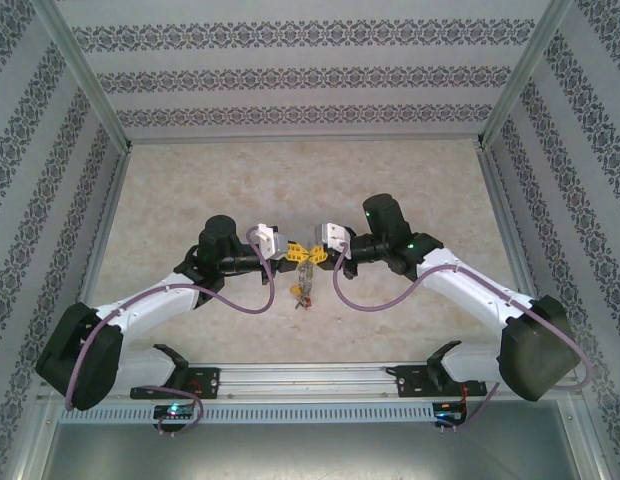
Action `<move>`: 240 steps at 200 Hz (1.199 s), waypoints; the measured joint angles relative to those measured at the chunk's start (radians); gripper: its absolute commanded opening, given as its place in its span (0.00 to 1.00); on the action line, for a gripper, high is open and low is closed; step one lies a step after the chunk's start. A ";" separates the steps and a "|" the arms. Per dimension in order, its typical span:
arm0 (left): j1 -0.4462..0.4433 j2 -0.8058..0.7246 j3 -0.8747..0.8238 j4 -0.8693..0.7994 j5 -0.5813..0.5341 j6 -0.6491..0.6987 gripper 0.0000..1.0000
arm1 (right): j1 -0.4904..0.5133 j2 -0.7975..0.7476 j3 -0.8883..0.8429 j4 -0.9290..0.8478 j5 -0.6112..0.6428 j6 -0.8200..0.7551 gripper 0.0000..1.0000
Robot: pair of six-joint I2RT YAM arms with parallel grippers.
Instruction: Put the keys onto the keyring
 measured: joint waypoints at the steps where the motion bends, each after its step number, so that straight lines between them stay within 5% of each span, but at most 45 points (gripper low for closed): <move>1: 0.000 0.000 0.000 0.000 0.000 0.000 0.00 | 0.000 0.000 0.000 0.000 0.000 0.003 0.00; 130: -0.002 0.066 -0.064 -0.008 -0.123 0.078 0.00 | -0.008 -0.026 0.020 -0.103 0.097 -0.003 0.00; 149: 0.000 0.068 -0.064 -0.013 -0.114 0.079 0.24 | 0.002 -0.017 0.044 -0.127 0.116 -0.015 0.00; 162: 0.008 0.064 -0.045 -0.069 -0.069 0.089 0.32 | 0.014 -0.004 0.062 -0.150 0.142 -0.030 0.00; 240: 0.058 0.076 0.031 -0.181 0.062 0.051 0.36 | 0.045 0.013 0.075 -0.228 0.220 -0.116 0.00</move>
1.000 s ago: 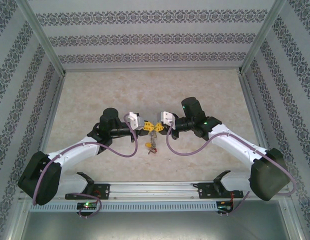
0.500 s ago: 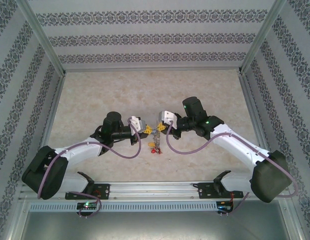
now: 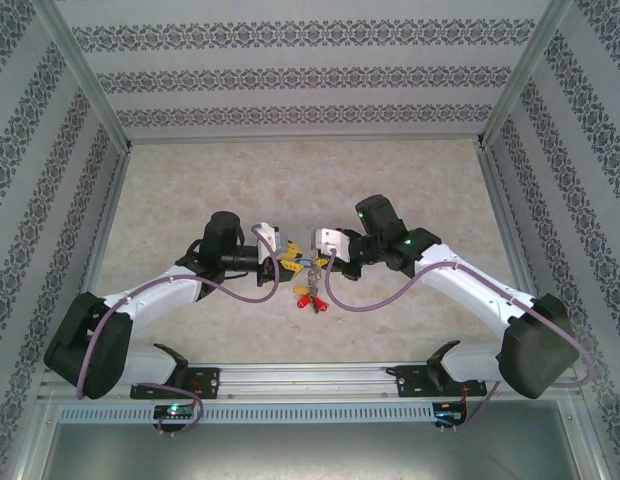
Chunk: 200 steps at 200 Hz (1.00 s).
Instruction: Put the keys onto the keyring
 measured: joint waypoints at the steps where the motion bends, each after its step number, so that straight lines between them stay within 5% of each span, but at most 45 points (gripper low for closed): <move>1: 0.000 0.001 0.000 0.000 0.001 0.000 0.36 | 0.001 0.000 0.000 0.000 0.000 0.000 0.00; 200: -0.045 0.082 0.031 0.073 0.010 -0.059 0.20 | 0.028 0.028 0.002 0.014 0.015 -0.009 0.00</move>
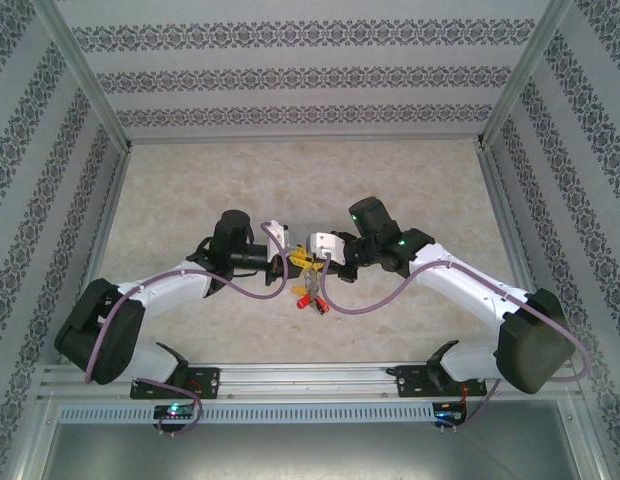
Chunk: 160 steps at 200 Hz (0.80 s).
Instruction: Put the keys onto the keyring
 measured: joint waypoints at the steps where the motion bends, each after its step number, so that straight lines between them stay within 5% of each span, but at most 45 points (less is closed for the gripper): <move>1: 0.000 0.000 0.000 0.000 0.000 0.000 0.20 | 0.000 0.000 0.000 0.000 0.000 0.000 0.00; 47: -0.001 0.000 0.002 -0.027 -0.021 0.023 0.20 | 0.000 0.000 0.000 0.001 0.007 0.003 0.00; 87: -0.002 -0.010 0.002 -0.061 -0.030 0.050 0.00 | 0.000 0.000 0.000 0.007 0.015 0.010 0.00; 113: -0.002 -0.013 0.002 -0.066 -0.034 0.057 0.00 | 0.000 0.002 0.000 0.010 0.015 0.010 0.00; 136: -0.003 -0.013 0.002 -0.065 -0.034 0.057 0.00 | 0.000 0.001 -0.004 0.028 0.020 0.024 0.26; 160: -0.004 -0.020 -0.003 -0.055 -0.049 0.056 0.00 | -0.013 -0.039 -0.068 0.125 0.023 0.071 0.23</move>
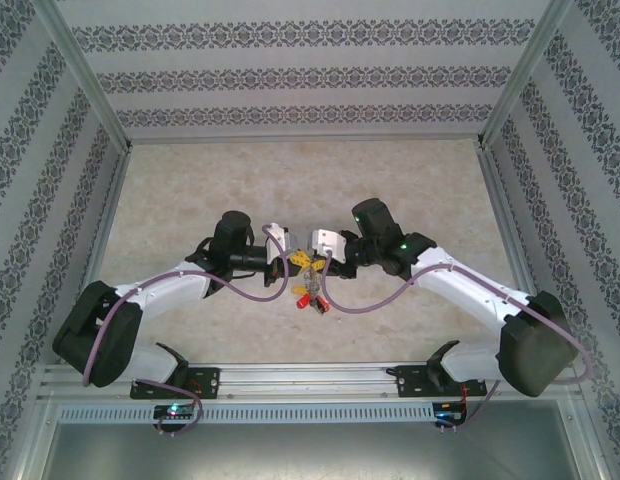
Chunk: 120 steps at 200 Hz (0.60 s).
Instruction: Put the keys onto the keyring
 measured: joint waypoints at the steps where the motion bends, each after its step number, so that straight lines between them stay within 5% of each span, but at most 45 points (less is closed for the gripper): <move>1: 0.000 0.000 0.000 0.001 0.000 0.000 0.00 | -0.002 -0.003 -0.003 0.004 -0.001 0.002 0.23; 120: -0.003 -0.001 -0.074 0.241 -0.026 -0.072 0.00 | -0.029 -0.045 -0.046 0.086 -0.025 0.052 0.16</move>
